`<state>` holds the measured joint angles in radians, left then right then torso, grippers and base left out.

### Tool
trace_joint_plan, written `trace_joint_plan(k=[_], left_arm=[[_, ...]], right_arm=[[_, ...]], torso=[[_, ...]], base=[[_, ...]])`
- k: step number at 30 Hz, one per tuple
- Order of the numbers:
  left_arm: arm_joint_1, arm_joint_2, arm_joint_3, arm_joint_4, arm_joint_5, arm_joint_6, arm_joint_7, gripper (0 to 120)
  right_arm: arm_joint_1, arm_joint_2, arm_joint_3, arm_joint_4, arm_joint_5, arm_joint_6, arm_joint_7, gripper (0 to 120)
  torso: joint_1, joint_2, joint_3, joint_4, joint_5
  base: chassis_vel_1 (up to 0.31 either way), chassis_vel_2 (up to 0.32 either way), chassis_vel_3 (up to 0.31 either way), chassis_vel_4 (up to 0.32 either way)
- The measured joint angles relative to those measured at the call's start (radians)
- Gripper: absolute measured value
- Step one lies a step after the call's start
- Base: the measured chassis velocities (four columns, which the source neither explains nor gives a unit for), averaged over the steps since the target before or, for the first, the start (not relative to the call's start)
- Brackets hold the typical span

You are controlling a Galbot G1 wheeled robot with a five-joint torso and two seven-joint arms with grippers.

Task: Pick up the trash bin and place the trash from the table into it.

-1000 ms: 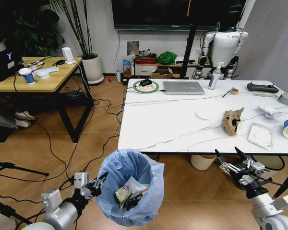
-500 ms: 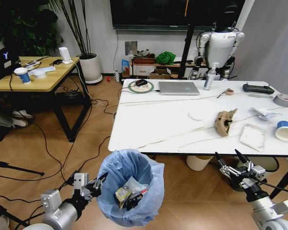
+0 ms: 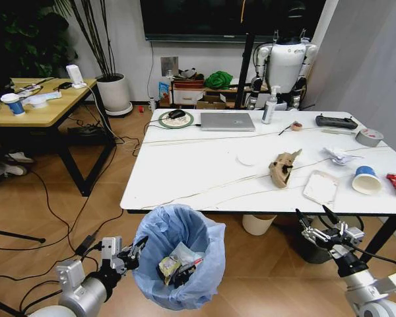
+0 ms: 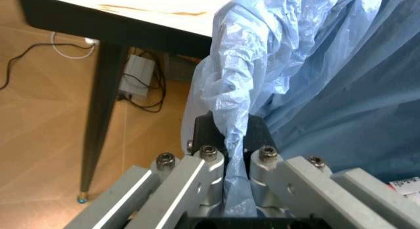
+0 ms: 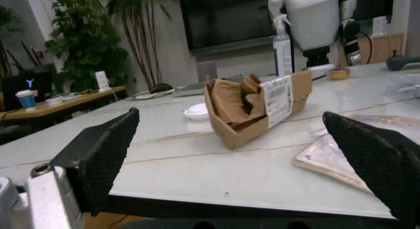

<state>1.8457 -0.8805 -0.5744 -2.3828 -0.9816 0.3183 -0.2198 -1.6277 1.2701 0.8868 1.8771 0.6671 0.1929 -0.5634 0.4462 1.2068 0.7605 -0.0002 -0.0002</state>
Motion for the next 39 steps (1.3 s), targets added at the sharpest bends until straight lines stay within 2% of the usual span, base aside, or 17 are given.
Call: trace_joint_plan(k=[23,30,31,35,37,38,39], left_arm=[[-0.013,-0.006,0.013,0.013,-0.002,0.002,-0.001,0],[-0.006,-0.014,0.025,0.013,0.006,0.002,0.000,0],[-0.004,-0.014,0.025,0.012,0.007,0.002,0.000,0],[0.017,-0.013,0.017,0.006,0.009,0.002,0.000,0],[0.035,-0.011,0.008,0.000,0.009,0.002,0.001,0],[0.035,-0.011,0.008,0.000,0.009,0.002,0.001,0],[0.045,-0.008,0.002,-0.004,0.008,0.002,0.001,0]], right_arm=[[0.020,-0.004,-0.008,-0.018,-0.008,0.001,-0.020,100],[0.011,-0.044,-0.016,0.007,-0.083,0.027,0.012,100],[0.006,-0.066,-0.021,0.022,-0.098,0.029,0.035,100],[0.002,-0.259,-0.097,0.125,-0.118,0.049,0.292,100],[0.021,-0.343,-0.140,0.172,-0.094,0.047,0.372,100],[0.021,-0.343,-0.140,0.172,-0.094,0.047,0.372,100],[0.044,-0.385,-0.169,0.185,-0.069,0.042,0.392,100]], torso=[[0.000,0.000,0.000,0.0000,0.0003],[0.000,0.000,0.000,0.0000,0.0010],[0.000,0.000,0.000,-0.0001,0.0009],[0.000,0.000,0.000,0.0001,-0.0003],[0.000,0.000,0.000,0.0002,-0.0003],[0.000,0.000,0.000,0.0002,-0.0003],[0.000,0.000,0.000,0.0004,0.0000]], base=[[-0.151,-0.153,0.147,0.157],[-0.123,-0.117,0.136,0.123],[-0.057,-0.077,0.097,0.030],[-0.014,-0.008,0.008,0.007],[0.000,0.000,0.000,0.000],[0.000,0.000,0.000,0.000],[0.000,0.000,0.000,0.000]])
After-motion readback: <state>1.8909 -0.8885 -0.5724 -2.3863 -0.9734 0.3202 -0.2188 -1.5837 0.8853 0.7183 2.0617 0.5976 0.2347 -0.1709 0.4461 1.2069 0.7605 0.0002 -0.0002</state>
